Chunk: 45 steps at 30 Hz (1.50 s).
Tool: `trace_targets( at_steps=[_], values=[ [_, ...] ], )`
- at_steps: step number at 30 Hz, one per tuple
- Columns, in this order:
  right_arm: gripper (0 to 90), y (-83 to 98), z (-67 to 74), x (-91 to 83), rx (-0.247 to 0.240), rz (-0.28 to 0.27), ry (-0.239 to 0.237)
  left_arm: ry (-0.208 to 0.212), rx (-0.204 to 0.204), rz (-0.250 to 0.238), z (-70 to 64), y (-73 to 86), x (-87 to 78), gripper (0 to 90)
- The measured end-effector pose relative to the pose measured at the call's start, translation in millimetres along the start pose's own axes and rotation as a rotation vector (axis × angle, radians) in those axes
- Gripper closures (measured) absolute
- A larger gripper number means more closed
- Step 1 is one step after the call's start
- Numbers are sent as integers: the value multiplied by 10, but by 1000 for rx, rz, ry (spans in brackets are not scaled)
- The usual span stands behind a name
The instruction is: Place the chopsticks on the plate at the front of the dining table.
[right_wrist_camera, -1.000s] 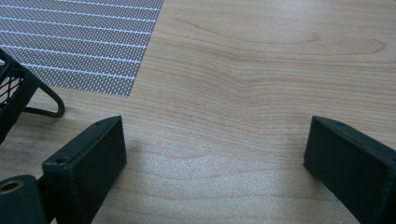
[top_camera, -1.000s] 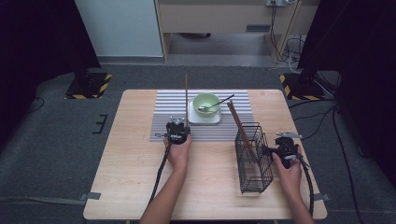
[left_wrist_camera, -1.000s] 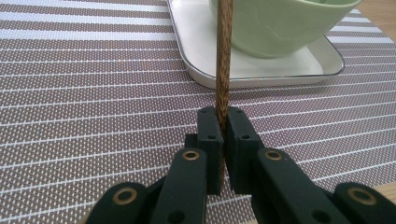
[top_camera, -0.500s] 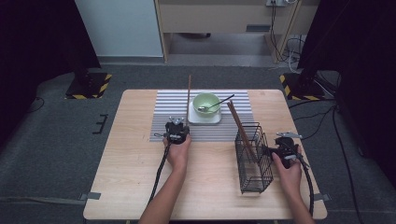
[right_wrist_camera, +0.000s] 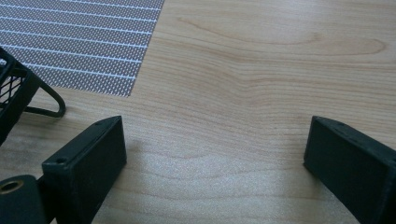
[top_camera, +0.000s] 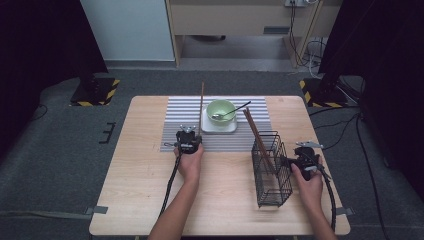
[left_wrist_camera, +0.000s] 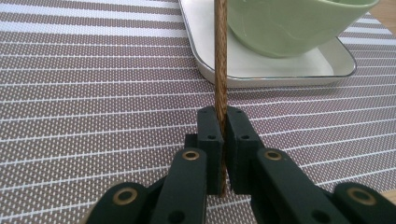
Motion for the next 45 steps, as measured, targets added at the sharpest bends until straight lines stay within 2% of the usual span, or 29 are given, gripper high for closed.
trace_targets(
  at_steps=[29,45],
  values=[
    [57,0,0,0,-1,1,-1,-7,-5,30,1,28,35,852],
    [52,0,2,2,-1,2,-2,-12,6,21,1,17,19,855]
  ],
)
Point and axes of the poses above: each handheld gripper's, and its own axes: x roughly forward along the jaws, y roughly out of its underside, z roughly to its left, the point moved 9 cm from there along x, roughly forward along the jaws, and after that the axes turned 15 degrees about -x, right-handed, at the moved point
